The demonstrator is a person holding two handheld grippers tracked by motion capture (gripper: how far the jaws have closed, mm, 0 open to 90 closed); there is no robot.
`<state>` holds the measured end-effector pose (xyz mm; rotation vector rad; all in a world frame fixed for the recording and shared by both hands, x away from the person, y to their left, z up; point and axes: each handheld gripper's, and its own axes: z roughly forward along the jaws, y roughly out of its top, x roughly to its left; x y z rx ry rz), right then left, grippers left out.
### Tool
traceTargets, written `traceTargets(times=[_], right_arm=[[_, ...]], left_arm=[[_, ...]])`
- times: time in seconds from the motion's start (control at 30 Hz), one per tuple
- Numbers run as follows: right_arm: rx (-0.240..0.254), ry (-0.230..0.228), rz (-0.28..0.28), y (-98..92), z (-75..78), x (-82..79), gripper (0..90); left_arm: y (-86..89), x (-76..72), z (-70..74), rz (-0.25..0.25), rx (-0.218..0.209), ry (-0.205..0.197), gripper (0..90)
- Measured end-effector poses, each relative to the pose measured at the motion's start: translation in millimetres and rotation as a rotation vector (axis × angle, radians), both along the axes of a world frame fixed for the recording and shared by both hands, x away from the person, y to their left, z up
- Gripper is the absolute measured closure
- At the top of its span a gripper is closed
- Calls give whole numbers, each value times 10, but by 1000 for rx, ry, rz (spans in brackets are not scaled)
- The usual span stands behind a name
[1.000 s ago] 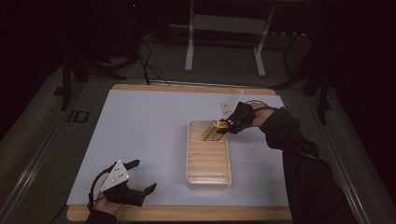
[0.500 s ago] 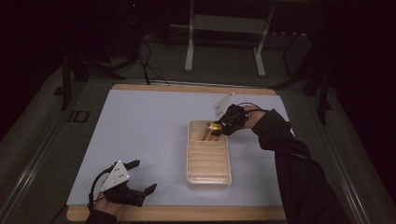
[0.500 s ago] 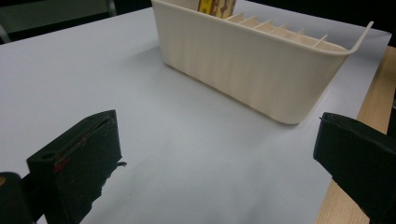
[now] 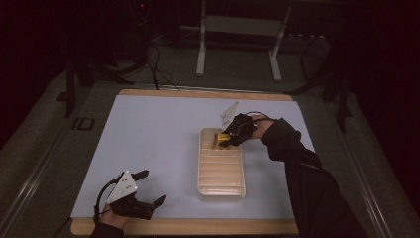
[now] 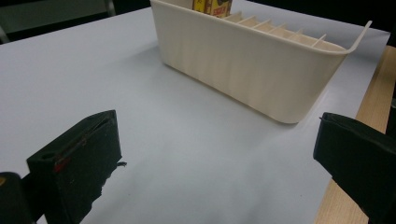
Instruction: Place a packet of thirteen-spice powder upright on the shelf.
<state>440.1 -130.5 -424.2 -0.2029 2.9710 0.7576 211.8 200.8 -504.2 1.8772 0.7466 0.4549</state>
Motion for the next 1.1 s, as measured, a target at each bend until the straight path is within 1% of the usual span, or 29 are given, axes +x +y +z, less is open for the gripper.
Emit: traceTargets(times=[0.13,0.2,0.23,0.37,0.4,0.47,0.5,0.53,0.6,0.7,0.77,0.87,0.97,1.0,1.03,1.1], right_arm=[[-2,-7,6,51,-18,-14,662],[-2,-5,-2,73,-28,-18,663],[0,-10,-2,79,-32,-11,663],[-6,-5,-5,79,-27,-14,661],[-10,-5,-4,78,-22,-19,657],[-13,-8,-10,76,-14,-29,609],[-12,-10,-10,72,-9,-32,601],[-10,-19,-12,65,1,-35,594],[0,-19,-26,48,37,-32,594],[26,-30,-35,14,110,-43,577],[33,-38,-44,-11,160,-52,560],[48,-50,-69,-56,222,-58,498],[67,-75,-89,-119,289,-69,449],[69,-63,-103,-139,312,-68,424],[68,-62,-119,-156,329,-67,403],[54,-56,-152,-189,358,-73,349]], left_arm=[[-2,3,-1,-1,2,1,10],[-3,1,0,-1,3,1,10],[-3,-1,0,0,2,0,10],[-2,1,0,-1,1,1,10],[-2,2,0,-1,0,1,10],[-2,1,0,-2,2,1,10],[-2,1,1,-2,1,1,10],[-1,1,1,-2,0,1,10],[0,3,1,-1,0,1,10],[-3,2,1,-2,2,1,10],[-3,3,0,-3,3,2,10],[-4,3,1,-2,2,2,10],[-5,3,0,0,2,2,10],[-5,3,0,0,3,2,10],[-5,4,0,0,3,2,10],[-7,5,-1,0,4,3,10]])
